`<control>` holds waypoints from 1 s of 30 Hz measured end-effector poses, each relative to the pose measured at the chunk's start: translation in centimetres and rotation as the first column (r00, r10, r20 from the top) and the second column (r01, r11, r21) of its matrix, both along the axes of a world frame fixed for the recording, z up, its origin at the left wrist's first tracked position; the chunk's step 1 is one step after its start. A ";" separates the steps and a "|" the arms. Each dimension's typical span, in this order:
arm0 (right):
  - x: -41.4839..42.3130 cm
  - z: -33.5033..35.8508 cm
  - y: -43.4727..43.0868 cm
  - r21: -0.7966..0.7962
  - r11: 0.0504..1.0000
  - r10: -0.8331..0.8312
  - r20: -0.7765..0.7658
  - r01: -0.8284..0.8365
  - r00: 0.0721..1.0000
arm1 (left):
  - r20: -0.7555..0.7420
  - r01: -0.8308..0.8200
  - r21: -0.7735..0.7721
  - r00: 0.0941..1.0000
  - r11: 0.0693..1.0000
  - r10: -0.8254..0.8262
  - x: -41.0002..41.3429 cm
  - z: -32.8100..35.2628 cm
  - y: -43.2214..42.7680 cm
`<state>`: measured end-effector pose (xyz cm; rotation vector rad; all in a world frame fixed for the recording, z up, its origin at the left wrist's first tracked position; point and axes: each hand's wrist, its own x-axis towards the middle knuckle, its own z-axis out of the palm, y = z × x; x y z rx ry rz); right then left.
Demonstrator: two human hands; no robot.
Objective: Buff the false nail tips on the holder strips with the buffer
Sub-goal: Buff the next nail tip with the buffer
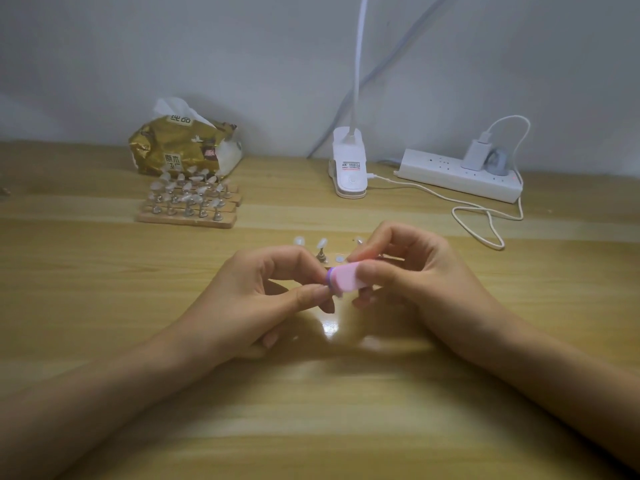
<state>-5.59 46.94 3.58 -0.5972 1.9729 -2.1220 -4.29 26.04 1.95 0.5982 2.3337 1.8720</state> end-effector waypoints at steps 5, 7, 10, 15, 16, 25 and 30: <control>0.3 -0.3 -0.3 0.011 0.998 0.056 0.004 -0.056 0.998 | 0.013 -0.020 0.003 1.000 1.000 0.020 0.0 0.0 0.1; 0.1 -0.3 -0.2 0.016 0.999 0.029 0.002 -0.029 1.000 | 0.019 -0.025 0.018 1.000 1.000 0.025 0.0 0.1 0.1; -0.2 -0.1 0.2 -0.029 0.999 -0.035 0.061 0.037 0.998 | 0.045 -0.033 0.057 0.999 0.998 0.030 0.2 0.2 0.0; -0.2 -0.3 0.2 -0.043 0.999 -0.010 0.074 0.013 0.997 | 0.056 -0.015 0.073 0.998 0.997 0.011 0.1 0.1 0.0; -0.3 -0.1 0.3 -0.063 0.998 -0.012 0.090 0.018 0.996 | 0.057 -0.015 0.075 0.998 0.997 0.011 0.1 0.2 0.1; 0.1 0.1 -0.1 -0.012 1.000 -0.011 0.029 0.012 1.000 | 0.033 -0.009 0.079 0.999 0.997 0.006 0.1 0.1 0.1; 0.5 -0.3 -0.4 0.043 0.998 0.051 -0.009 -0.050 0.999 | 0.023 -0.044 0.075 0.999 0.996 0.042 0.2 0.2 0.1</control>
